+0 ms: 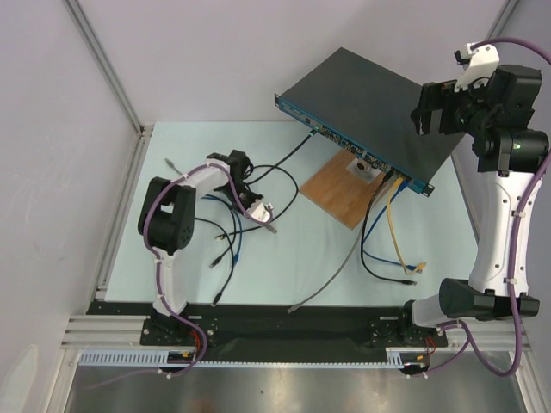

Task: Insert the plug into the switch port

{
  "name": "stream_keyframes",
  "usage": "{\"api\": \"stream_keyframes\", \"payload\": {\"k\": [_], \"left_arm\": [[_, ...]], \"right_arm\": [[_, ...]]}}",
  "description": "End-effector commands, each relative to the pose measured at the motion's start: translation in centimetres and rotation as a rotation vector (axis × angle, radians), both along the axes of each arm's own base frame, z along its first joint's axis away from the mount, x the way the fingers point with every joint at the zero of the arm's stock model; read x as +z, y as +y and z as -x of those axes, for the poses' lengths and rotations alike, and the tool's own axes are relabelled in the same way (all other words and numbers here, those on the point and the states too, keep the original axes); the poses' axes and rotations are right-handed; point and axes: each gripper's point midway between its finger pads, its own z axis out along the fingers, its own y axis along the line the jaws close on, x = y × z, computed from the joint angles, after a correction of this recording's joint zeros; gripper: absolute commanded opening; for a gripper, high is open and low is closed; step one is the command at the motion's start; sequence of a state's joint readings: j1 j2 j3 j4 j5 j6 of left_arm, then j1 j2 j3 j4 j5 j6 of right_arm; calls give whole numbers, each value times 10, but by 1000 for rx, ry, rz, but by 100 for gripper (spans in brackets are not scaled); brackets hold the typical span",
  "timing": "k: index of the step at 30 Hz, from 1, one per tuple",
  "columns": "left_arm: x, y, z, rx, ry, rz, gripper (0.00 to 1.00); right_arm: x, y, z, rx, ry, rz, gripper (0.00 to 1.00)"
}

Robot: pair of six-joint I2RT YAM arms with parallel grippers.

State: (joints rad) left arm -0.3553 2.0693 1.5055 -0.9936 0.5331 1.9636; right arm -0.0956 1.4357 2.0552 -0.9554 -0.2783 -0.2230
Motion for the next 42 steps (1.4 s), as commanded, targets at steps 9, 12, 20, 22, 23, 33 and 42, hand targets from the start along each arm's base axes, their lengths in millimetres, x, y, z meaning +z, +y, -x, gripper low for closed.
{"api": "stream_keyframes", "payload": {"k": [9,12,20,22,23,33,42], "left_arm": [[164,-35,29,319,165,192,0],[227,-44,32,547,260,257,0],[328,-49,46,1156,434,519,0],[350,-54,45,1186,385,630,0],[360,-52,55,1206,389,670,0],[388,-106,93,1199,220,727,0],[395,-147,107,1132,77,748,0]], "right_arm": [[28,17,18,93,-127,-9,100],[32,27,23,132,-141,-52,100],[53,59,40,267,-132,-404,100],[57,71,45,331,-97,-515,100],[60,75,47,351,-90,-545,98],[57,115,69,541,72,-834,81],[27,135,92,538,188,-865,77]]}}
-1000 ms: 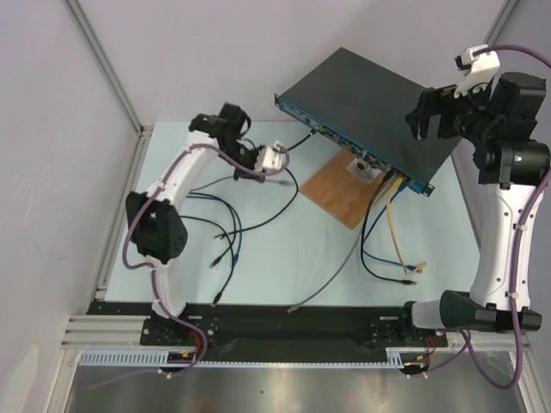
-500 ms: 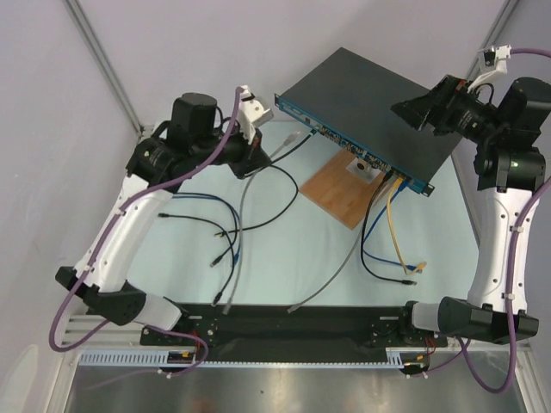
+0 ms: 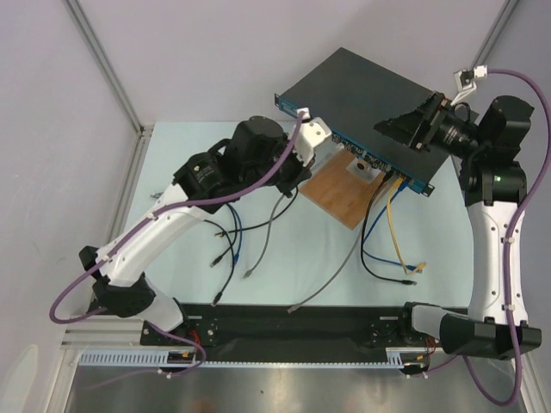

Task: Insert the plug into the switch port

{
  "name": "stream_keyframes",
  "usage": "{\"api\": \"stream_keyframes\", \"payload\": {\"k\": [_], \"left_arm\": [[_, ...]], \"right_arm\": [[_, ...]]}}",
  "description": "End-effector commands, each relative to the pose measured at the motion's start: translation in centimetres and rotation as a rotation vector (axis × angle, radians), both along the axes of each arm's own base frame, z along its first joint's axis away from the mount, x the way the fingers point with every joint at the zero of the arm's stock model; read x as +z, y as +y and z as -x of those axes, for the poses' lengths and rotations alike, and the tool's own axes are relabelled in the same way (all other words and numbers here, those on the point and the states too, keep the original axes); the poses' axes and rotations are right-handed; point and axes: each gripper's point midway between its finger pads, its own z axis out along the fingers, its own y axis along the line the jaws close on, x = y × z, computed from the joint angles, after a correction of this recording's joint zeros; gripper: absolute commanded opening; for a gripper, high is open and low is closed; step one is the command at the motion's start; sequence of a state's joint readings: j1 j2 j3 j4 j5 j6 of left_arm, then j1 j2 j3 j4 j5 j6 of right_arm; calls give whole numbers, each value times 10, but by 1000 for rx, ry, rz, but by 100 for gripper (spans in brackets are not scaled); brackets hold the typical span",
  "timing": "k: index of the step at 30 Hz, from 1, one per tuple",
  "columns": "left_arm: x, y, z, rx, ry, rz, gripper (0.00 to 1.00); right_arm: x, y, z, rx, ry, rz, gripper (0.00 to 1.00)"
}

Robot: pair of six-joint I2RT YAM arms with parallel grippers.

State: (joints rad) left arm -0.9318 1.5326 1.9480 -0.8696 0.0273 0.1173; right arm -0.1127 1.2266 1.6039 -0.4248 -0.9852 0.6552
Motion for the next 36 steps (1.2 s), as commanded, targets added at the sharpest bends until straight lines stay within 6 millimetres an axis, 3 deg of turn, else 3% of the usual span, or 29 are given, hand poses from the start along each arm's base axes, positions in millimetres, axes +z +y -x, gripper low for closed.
{"api": "stream_keyframes", "payload": {"k": [1,6,19,25,28,29,31,32,33,36], "left_arm": [[29,-11,-4,47,-114,37,0],[32,-28,2,23,-138,44,0],[40,-52,7,-6,-171,47,0],[39,-57,14,-25,-168,49,0],[39,-59,17,-37,-163,51,0],[38,-60,17,-41,-159,51,0],[36,-63,22,-69,-148,56,1],[38,-62,23,-72,-147,64,5],[39,-62,24,-76,-143,72,17],[47,-58,29,-91,-166,114,31]], "right_arm": [[2,15,26,53,3,-21,76],[-21,26,30,60,53,-7,74],[-28,29,28,71,67,-5,63],[-31,30,28,71,78,-23,42],[-31,31,30,82,73,-25,22],[-29,31,31,86,61,-24,11],[-29,32,35,103,49,-27,0],[-27,33,37,111,28,-28,0],[-30,34,37,117,41,-37,0],[-24,38,44,169,28,-63,0]]}}
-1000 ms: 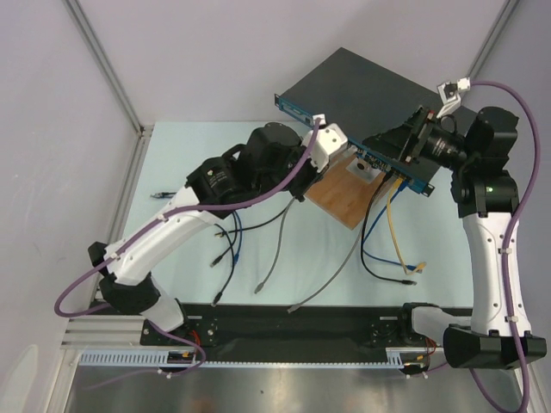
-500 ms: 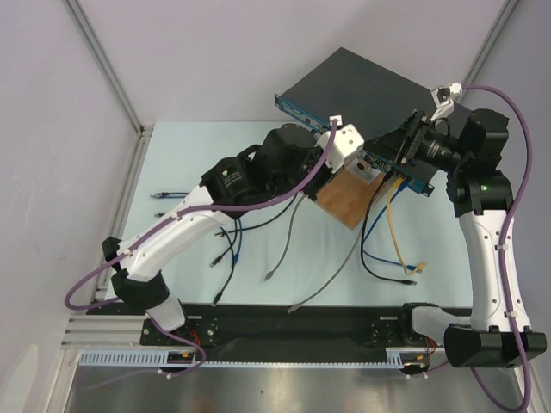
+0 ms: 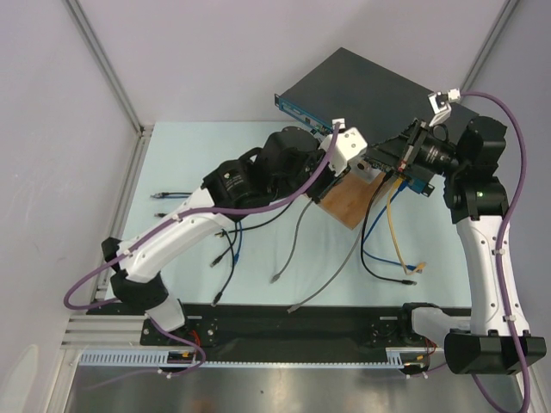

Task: Insert the plug into the switch port

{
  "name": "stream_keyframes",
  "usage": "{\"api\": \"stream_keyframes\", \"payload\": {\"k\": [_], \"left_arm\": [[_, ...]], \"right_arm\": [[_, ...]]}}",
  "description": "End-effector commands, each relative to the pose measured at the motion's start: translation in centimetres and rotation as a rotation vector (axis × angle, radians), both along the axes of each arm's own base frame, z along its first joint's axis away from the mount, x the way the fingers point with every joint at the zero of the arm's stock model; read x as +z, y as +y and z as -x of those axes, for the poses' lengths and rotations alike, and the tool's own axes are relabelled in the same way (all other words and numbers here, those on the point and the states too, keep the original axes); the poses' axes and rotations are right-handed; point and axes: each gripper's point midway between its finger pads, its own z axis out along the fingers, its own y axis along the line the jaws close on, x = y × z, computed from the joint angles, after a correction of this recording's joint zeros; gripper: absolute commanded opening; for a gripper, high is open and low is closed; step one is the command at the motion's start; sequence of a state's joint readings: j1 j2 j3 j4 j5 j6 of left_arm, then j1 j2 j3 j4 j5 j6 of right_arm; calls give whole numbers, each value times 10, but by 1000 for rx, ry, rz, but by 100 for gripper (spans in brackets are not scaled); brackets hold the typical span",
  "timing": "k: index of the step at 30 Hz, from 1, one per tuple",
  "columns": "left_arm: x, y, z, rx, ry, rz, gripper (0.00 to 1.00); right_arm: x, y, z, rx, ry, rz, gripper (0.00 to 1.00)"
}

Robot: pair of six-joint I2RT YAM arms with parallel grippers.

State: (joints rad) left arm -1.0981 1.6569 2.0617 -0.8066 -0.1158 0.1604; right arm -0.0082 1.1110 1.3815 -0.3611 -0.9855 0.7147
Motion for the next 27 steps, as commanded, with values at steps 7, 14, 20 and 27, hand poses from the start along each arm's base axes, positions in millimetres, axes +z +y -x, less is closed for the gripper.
{"api": "stream_keyframes", "payload": {"k": [7,14,20,27], "left_arm": [[48,4,21,-90,-92,274,47],[38,2,8,-18,-86,282,43],[41,-4,4,-20,-116,293,41],[41,-11,7,-58,-124,317,41]], "right_arm": [[12,12,23,154,-36,-84,0],[12,10,25,186,-23,-101,0],[11,8,24,198,-1,-116,0],[9,6,22,191,21,-124,0]]}}
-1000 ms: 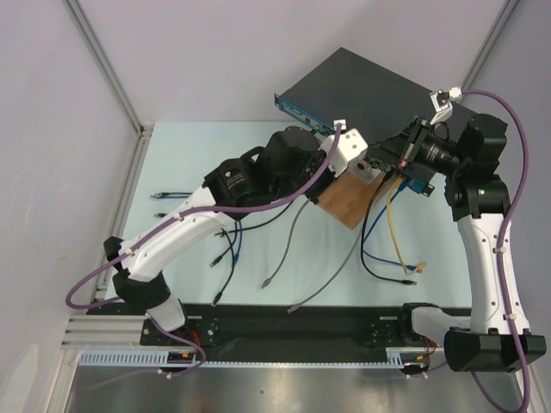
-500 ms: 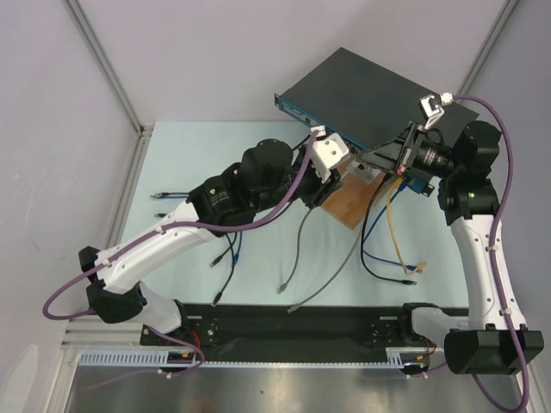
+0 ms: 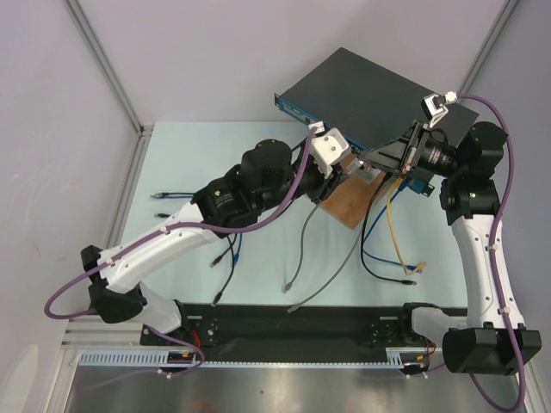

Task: Insert the plug into the switch port

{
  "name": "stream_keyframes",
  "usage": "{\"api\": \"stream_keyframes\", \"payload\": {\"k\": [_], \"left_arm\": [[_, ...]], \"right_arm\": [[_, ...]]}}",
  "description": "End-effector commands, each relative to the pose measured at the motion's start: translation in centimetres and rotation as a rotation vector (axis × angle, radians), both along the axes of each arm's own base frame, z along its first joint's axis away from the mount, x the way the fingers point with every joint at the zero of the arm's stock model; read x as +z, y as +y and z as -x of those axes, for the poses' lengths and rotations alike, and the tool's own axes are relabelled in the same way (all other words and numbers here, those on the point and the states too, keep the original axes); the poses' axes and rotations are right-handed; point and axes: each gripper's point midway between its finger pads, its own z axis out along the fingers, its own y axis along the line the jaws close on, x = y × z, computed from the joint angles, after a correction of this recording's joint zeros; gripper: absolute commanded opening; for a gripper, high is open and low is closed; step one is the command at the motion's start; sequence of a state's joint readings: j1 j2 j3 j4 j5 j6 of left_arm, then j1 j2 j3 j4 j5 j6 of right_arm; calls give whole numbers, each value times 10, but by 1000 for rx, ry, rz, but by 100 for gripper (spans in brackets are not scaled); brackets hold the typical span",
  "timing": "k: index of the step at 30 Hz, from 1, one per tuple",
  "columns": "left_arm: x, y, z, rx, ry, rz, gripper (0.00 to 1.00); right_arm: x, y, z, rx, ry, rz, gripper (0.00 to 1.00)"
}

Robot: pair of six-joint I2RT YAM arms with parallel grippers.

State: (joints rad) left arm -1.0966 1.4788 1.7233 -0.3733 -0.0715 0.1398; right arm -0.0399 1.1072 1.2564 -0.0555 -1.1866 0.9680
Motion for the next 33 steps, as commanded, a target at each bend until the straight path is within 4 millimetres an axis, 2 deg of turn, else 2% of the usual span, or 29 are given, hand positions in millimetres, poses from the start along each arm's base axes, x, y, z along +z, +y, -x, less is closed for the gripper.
{"api": "stream_keyframes", "payload": {"k": [1,8,18,23,28,30,32,33], "left_arm": [[11,-5,2,-24,-26,54,41],[5,-10,0,-29,-38,63,41],[14,-17,-3,-32,-55,106,38],[7,-21,-6,-32,-49,88,32],[3,-19,-9,-9,-54,94,38],[2,-19,-10,-3,-66,106,38],[10,-17,-11,3,-93,140,38],[5,-17,-11,2,-99,135,38]], "right_arm": [[5,-1,3,22,-6,-10,0],[7,-1,1,28,-26,-14,0],[4,-1,-3,35,-5,-16,0],[3,-2,-4,35,-2,-15,0],[3,-8,-8,22,32,-35,0],[3,-9,-9,20,38,-42,0],[2,-9,-11,24,52,-47,0],[3,-9,-11,23,53,-49,0]]}}
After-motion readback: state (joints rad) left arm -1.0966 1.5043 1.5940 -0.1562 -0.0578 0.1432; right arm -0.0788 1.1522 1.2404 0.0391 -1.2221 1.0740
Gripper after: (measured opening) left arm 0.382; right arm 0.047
